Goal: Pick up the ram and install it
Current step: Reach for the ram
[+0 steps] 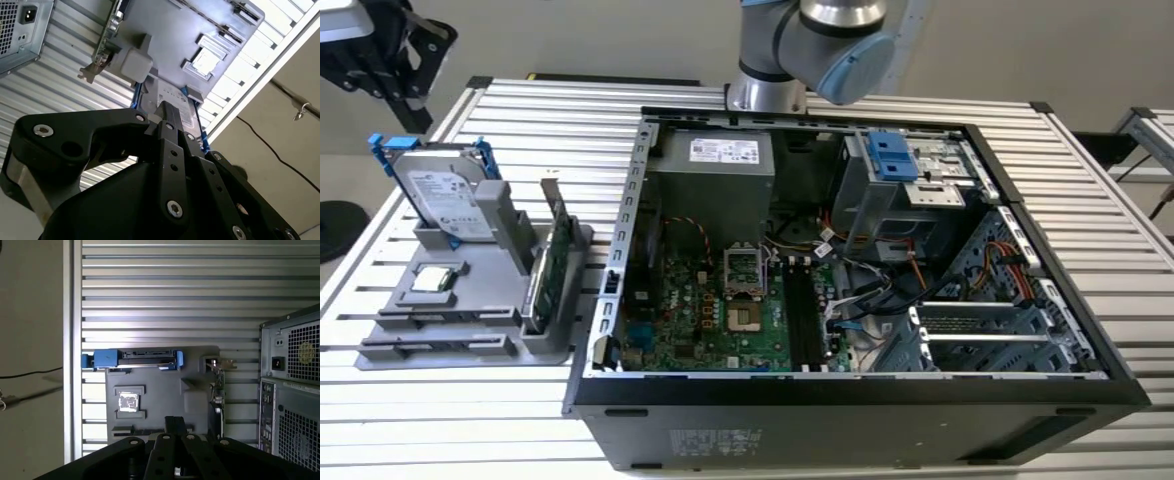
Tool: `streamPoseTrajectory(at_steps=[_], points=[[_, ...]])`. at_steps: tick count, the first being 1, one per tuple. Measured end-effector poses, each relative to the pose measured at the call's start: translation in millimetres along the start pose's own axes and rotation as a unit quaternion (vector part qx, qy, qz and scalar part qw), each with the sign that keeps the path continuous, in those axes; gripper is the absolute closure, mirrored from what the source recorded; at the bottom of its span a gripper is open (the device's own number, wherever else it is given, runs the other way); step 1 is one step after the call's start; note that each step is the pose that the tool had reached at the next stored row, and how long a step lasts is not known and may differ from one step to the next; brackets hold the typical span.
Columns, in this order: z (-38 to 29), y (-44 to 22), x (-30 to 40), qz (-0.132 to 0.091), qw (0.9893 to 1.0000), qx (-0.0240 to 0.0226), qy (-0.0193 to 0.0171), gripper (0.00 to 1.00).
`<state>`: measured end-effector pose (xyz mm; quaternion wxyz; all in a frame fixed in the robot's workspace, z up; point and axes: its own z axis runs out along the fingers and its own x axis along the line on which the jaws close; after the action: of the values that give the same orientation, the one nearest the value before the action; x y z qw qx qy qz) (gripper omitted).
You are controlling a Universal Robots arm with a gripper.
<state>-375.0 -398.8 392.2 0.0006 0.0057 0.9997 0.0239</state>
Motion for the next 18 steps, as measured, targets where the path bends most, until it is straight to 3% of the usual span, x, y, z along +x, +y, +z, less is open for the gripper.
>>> streamPoseTrajectory(at_steps=[8, 18], points=[[0.3, -0.1, 11.2, 0.000, 1.0000, 0.0000, 0.0002, 1.00], [0.2, -1.6, 11.5, 0.000, 1.0000, 0.0000, 0.0003, 1.00]])
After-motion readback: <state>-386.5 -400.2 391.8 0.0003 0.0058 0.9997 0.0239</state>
